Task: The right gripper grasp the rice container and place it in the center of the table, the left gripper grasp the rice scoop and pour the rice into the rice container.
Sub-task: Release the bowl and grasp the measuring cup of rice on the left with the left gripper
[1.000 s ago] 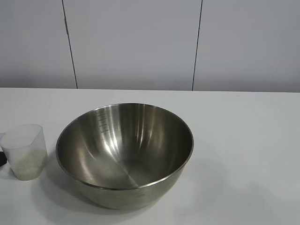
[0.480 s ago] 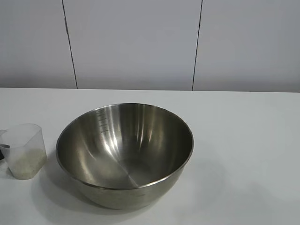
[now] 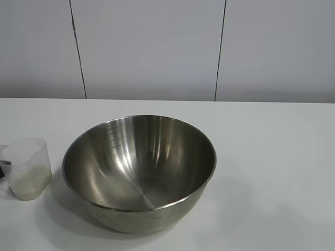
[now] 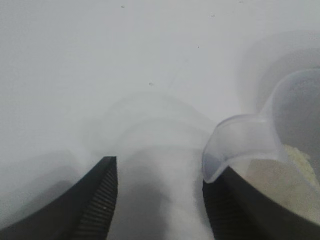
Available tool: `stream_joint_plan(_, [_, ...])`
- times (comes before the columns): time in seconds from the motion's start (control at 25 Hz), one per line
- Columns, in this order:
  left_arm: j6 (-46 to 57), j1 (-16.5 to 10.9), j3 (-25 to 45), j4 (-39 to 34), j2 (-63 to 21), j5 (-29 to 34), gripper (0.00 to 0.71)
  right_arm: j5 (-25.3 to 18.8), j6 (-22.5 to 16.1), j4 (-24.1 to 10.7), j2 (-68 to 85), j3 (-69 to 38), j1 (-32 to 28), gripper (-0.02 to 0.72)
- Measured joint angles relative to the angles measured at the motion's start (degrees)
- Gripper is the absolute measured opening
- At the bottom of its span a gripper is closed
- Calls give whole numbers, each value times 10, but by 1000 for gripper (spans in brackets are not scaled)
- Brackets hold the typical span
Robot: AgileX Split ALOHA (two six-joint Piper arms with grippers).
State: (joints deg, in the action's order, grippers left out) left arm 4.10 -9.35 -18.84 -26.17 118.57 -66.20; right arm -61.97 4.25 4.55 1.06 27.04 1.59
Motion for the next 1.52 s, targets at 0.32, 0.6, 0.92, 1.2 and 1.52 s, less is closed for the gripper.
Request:
stream_joint_plan(0.32, [12,0,0,2,-23,2,381,-1,0,0,0,0,0,419])
stream_joint_plan(0.6, [12,0,0,4,-36,1,381,0,0,0,0,0,0,419])
stream_joint_plan(0.92, [5,0,0,-4,-36,1,379,0,0,0,0,0,0,419])
stream_joint_plan(1.2, [1,0,0,-43,-36,1,377,0,0,0,0,0,0,419])
stream_joint_plan(1.52, [2,0,0,-84,-36,1,377,0,0,0,0,0,0,419])
